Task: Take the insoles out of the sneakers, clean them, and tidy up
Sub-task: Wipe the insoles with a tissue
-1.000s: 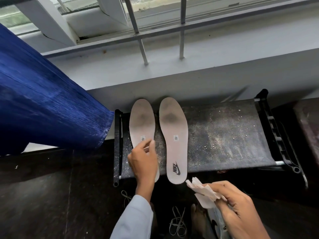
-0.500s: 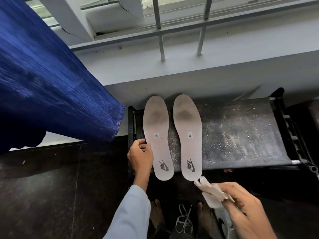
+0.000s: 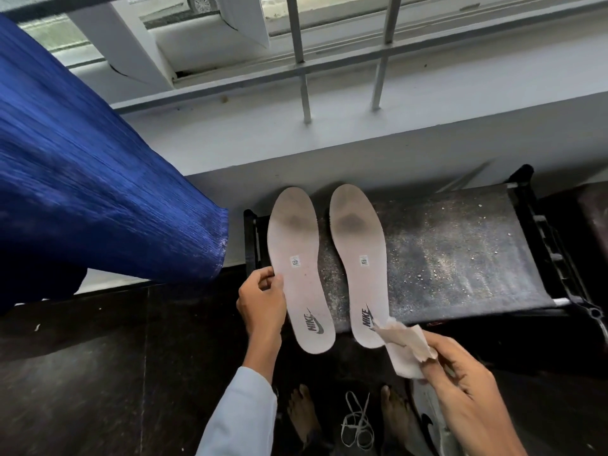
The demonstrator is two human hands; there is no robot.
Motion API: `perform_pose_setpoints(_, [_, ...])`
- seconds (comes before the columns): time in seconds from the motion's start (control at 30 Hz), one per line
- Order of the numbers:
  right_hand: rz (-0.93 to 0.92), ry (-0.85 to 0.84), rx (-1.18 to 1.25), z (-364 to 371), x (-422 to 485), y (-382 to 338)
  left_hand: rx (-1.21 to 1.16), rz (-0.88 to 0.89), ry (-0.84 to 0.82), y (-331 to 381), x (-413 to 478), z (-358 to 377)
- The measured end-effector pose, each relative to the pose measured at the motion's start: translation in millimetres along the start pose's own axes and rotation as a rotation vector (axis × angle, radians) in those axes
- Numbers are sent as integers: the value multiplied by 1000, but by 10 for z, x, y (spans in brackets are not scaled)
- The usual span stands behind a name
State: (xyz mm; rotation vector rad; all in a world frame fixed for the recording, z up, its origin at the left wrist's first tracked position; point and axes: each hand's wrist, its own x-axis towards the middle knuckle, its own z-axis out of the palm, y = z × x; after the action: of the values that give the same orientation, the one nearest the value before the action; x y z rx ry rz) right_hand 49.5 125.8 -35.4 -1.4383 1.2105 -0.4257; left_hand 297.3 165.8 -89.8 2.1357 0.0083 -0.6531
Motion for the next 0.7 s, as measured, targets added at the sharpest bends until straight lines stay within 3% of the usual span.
perform_pose_setpoints(0.17, [63,128,203,-143,167,-167,-127,37,-75,267,-235,-159])
perform_pose_setpoints(0.23, [-5,160,216,-213,186,-323,-174,68,-146,383,-370,-114])
perform_pose_setpoints(0.37, [-511,72,-223,-305,141,-502,-211,96,-283,553,-627,161])
perform_pose_setpoints(0.5, [-946,-248,-753,-516,141,-389,-202,83,-341,618,-860,499])
perform_pose_setpoints(0.7, [-1028,-283,-974,-1014,724,-140,-111,131,-440,554,-1120,809])
